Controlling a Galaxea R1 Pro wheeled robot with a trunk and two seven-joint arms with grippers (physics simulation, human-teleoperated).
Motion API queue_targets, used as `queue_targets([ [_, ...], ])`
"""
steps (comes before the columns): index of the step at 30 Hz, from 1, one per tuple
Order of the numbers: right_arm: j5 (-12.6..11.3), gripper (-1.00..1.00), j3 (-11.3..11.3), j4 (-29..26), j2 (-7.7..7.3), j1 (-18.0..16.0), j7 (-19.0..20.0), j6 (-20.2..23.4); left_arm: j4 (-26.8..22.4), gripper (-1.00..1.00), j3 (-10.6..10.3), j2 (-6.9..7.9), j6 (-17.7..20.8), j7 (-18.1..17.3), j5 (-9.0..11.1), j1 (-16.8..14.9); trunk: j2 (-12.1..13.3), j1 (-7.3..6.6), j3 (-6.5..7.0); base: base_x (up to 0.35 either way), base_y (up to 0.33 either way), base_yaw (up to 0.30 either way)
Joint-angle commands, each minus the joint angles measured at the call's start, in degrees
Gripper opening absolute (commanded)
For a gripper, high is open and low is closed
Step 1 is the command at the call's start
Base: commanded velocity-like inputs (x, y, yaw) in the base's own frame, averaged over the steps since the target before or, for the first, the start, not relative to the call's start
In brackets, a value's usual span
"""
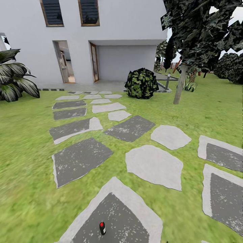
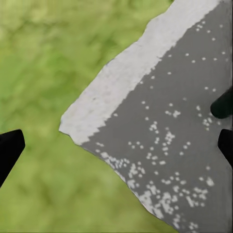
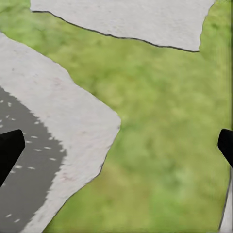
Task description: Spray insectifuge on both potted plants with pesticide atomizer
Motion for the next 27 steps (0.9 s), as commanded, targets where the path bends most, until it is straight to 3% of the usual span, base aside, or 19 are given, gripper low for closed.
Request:
queue_targets([
  [1, 0.04, 1.00, -0.01, -0.05, -0.02, -0.05, -0.14, -0.19, -0.08, 1.00, 0.21, -0.23, 2.63, -0.11, -0.03, -1.98, -0.02, -0.01, -0.06, 0.000, 0.000, -0.046],
  [3, 0.11, 1.00, -0.01, -1.15, -0.37, -0.09, -0.19, -0.19, -0.24, 1.00, 0.03, -0.51, 11.97, -0.38, -0.37, -8.71, -0.02, -0.01, -0.06, 0.000, 0.000, -0.019],
  [6, 0.23, 1.00, -0.01, -5.04, -1.93, -0.80, -0.16, 0.37, -0.32, 1.00, -0.10, -0.66, 19.37, -0.51, -0.48, -14.88, -0.02, -0.01, -0.06, 0.000, 0.000, -0.008],
  [9, 0.29, 1.00, -0.01, -8.22, -3.89, -3.73, -0.15, 3.78, -0.37, 1.00, -0.15, -0.93, 22.92, -0.51, -0.52, -19.93, -0.02, -0.01, -0.06, 0.000, 0.000, -0.003],
  [11, 0.31, 1.00, 0.00, -9.42, -4.69, -9.98, -0.19, 10.49, -0.39, 1.00, -0.18, -1.72, 24.27, -0.32, -0.55, -23.60, -0.02, -0.01, -0.06, 0.000, 0.000, 0.000],
  [13, 0.27, 1.00, 0.05, -9.88, -4.89, -14.35, -0.09, 14.34, -0.39, 1.00, -0.22, -2.45, 24.65, -0.25, -0.72, -25.09, -0.02, -0.01, -0.06, 0.000, 0.000, 0.000],
  [16, 0.21, 1.00, 0.09, -12.21, -4.95, -17.08, 0.14, 16.73, -0.37, 1.00, -0.42, -2.67, 24.17, -0.45, -0.66, -25.50, -0.02, -0.01, -0.06, 0.000, 0.000, 0.000],
  [21, 0.23, 1.00, 0.10, -14.99, -5.05, -17.94, 0.14, 17.62, -0.46, 1.00, -0.63, -2.40, 21.68, -1.27, -0.62, -25.40, -0.02, -0.01, -0.06, 0.000, 0.000, 0.000],
  [27, 0.30, 1.00, 0.15, -15.35, -5.19, -18.04, 0.14, 17.73, -0.44, 1.00, -0.48, -2.19, 21.05, -2.80, -0.66, -25.59, -2.43, 1.31, -1.13, 0.000, 0.000, 0.000],
])
